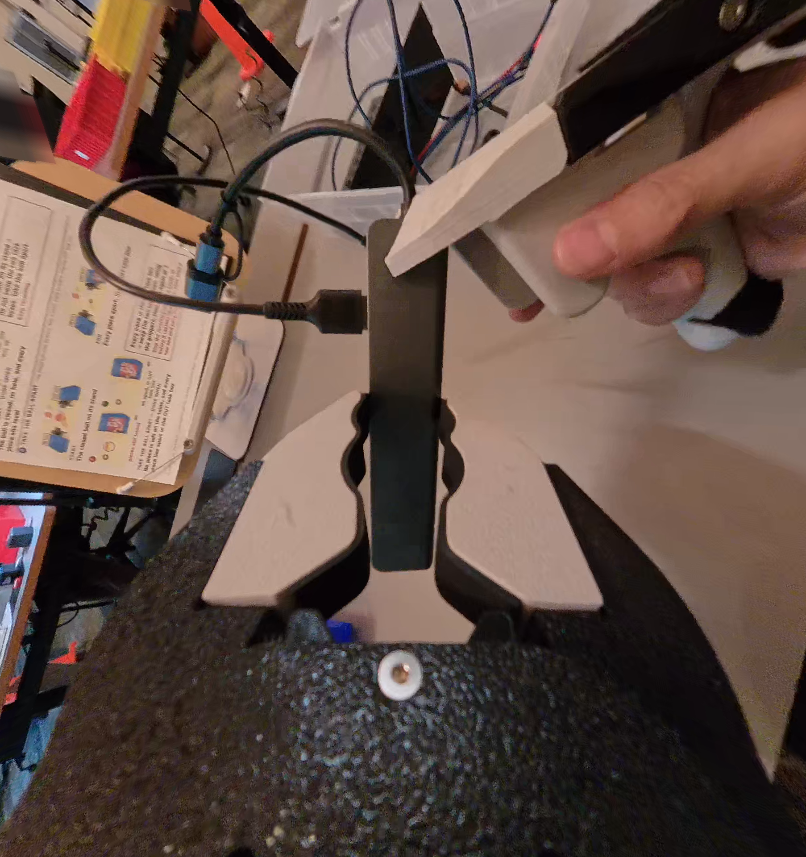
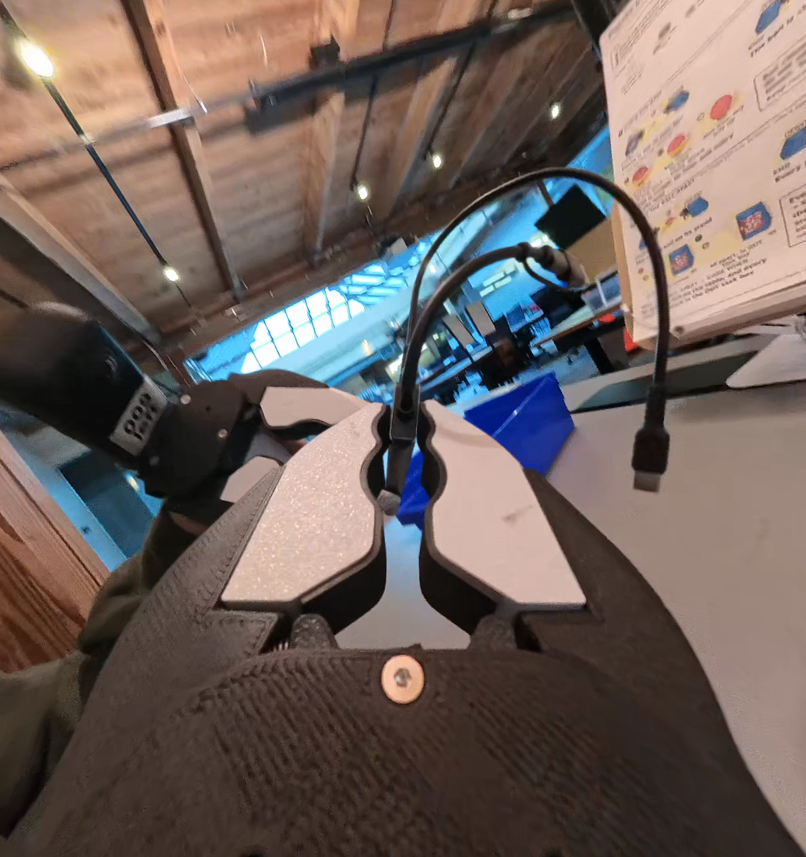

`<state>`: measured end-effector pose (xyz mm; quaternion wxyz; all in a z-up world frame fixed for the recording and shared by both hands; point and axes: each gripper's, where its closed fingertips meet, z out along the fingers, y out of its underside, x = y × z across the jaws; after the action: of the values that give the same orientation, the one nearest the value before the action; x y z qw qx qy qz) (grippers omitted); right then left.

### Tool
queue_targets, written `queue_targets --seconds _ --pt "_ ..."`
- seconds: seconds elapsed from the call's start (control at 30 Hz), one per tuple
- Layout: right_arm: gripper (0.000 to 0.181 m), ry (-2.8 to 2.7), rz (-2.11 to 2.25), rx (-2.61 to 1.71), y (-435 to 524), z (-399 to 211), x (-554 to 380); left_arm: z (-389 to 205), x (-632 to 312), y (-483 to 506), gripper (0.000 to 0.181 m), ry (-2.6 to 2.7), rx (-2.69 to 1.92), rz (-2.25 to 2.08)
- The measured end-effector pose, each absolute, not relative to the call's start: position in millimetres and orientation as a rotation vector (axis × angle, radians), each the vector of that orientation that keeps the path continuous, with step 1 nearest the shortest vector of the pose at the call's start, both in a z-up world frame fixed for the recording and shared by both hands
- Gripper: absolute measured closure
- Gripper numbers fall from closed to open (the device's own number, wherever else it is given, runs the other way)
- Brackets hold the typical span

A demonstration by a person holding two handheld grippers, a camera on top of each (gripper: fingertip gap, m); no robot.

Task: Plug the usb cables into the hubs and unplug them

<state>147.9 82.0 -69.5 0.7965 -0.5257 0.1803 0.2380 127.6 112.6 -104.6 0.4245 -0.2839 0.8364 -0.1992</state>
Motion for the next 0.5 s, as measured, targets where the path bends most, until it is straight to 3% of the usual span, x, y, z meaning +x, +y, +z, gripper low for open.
queue_targets --seconds 0.17,0.27,0.33,0.5 --pt "0.171 0.4 0.504 -1.015 76.4 -60.1 150.4 -93.7 127.7 114.0 0.149 1.89 -0.746 -0.732" --pt "0.171 0.393 0.499 -0.963 66.3 -49.2 156.5 -81.4 120.9 129.8 0.131 1.646 -0.881 -0.936" --pt "0.17 0.4 0.54 -0.904 57.1 -41.8 161.0 -72.5 110.8 141.9 0.124 1.391 -1.059 -1.267" --pt "0.171 0.45 0.638 -0.789 50.1 -37.9 165.1 -92.5 92.9 145.4 0.127 0.759 -1.349 -2.3"
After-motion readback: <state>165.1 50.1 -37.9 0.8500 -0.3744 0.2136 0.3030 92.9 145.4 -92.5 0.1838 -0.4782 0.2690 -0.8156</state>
